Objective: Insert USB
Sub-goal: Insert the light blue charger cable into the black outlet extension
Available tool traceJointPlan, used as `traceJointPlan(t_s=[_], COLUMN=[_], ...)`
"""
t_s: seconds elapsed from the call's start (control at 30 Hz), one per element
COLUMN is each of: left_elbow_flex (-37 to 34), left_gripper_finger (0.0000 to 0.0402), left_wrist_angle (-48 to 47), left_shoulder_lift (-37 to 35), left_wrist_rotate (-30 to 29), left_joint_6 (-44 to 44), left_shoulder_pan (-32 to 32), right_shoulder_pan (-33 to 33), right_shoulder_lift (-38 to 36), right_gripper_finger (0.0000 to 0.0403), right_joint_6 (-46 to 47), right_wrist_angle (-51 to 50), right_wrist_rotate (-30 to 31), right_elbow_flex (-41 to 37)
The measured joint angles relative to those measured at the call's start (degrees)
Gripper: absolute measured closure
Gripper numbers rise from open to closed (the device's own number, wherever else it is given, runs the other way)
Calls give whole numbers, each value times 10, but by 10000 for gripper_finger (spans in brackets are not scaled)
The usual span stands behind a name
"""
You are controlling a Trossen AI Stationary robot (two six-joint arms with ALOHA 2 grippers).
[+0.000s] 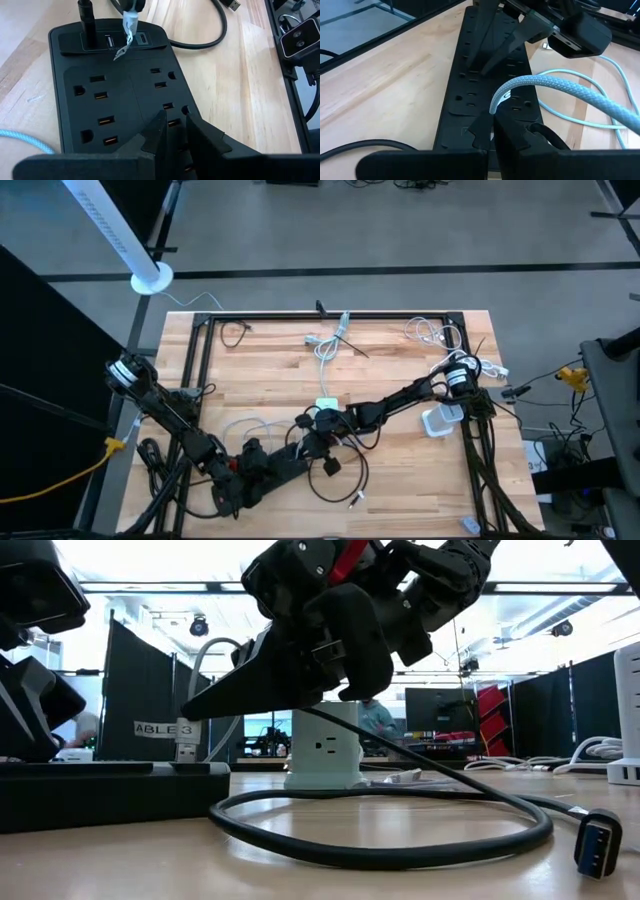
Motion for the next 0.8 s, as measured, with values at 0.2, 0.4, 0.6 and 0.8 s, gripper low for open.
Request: traceJointPlan(t_s=[0.2,0.4,0.6,0.8], left_elbow_flex=[0,0,0,0], left_gripper_finger=[338,338,338,338], left_wrist_angle=[0,0,-1,-1], left_shoulder_lift=[0,0,0,0], left_wrist_rotate=[0,0,0,0], left_joint_6=[3,3,3,3], left_shoulder_pan=[0,0,0,0], right_shoulder_pan=[0,0,0,0], right_shoulder_lift=[0,0,-1,-6], right_gripper_finger=[403,403,403,403], right_joint_6=[0,5,6,7], right_wrist_angle=[-2,-9,-18,-27], right_wrist_rotate=[4,16,16,18], right_elbow_flex=[0,0,1,1])
